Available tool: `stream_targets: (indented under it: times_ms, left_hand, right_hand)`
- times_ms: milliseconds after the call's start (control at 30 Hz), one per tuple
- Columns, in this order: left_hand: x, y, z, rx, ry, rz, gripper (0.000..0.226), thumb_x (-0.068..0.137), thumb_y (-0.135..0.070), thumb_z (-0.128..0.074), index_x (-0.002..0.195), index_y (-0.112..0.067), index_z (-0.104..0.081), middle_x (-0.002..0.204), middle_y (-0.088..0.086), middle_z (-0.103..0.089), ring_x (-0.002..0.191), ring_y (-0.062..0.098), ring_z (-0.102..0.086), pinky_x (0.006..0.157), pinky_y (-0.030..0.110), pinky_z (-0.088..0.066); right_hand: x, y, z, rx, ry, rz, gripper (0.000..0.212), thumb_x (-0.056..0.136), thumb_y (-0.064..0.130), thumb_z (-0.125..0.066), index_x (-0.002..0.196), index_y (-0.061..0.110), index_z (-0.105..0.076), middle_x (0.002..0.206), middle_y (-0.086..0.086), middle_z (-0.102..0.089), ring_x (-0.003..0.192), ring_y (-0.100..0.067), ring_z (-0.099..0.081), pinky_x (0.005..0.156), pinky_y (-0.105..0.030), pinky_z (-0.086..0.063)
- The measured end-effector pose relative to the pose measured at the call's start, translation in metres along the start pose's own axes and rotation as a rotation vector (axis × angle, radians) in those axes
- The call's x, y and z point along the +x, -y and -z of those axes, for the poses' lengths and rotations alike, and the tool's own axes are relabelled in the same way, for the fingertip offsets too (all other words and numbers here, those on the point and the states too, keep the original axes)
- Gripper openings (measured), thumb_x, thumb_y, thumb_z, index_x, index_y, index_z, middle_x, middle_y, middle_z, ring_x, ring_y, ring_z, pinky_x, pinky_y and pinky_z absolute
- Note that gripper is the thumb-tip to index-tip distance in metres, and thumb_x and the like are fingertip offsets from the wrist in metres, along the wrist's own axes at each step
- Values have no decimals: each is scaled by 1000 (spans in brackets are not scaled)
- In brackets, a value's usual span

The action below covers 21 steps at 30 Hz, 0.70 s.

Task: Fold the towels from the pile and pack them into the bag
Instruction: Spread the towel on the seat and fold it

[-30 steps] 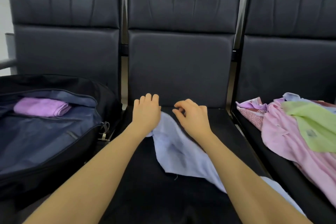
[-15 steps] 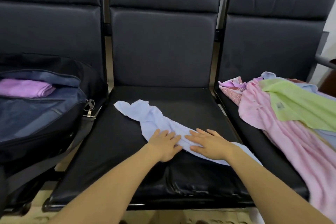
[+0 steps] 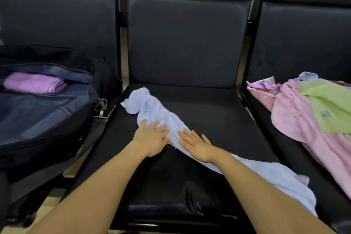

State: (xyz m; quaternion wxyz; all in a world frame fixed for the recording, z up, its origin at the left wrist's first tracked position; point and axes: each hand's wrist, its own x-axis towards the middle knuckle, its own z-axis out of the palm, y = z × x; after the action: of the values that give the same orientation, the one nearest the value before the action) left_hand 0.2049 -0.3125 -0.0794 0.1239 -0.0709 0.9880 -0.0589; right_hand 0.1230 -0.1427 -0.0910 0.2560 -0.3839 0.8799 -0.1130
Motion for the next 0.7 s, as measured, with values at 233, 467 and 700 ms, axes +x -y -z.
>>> stream_targets:
  times_ms: [233,467,700]
  left_hand:
    - [7,2,-18,-48,-597,-3,22,85,-31,-59,71,-19,-71,83,-2,-65,75,19,-63,69,35,-47]
    - [8,-10,-35,-125,-588,-44,15,70,-28,-77,60,-24,-65,65,-9,-57,60,15,-56,58,30,-41]
    - [2,-17,-20,-224,-563,106,15,96,-15,-38,95,-21,-52,98,-6,-49,100,17,-47,81,29,-24]
  right_hand:
    - [22,17,7,-30,-636,-131,33,101,29,-37,130,20,-50,127,1,-51,115,-19,-47,95,-31,-28]
    - [24,-2,-7,-96,-557,-229,30,99,43,-41,111,19,-55,117,1,-45,109,-21,-39,92,-31,-26]
    - [11,10,3,168,-771,-126,16,100,23,-43,85,18,-42,70,7,-50,72,-14,-46,79,-29,-22]
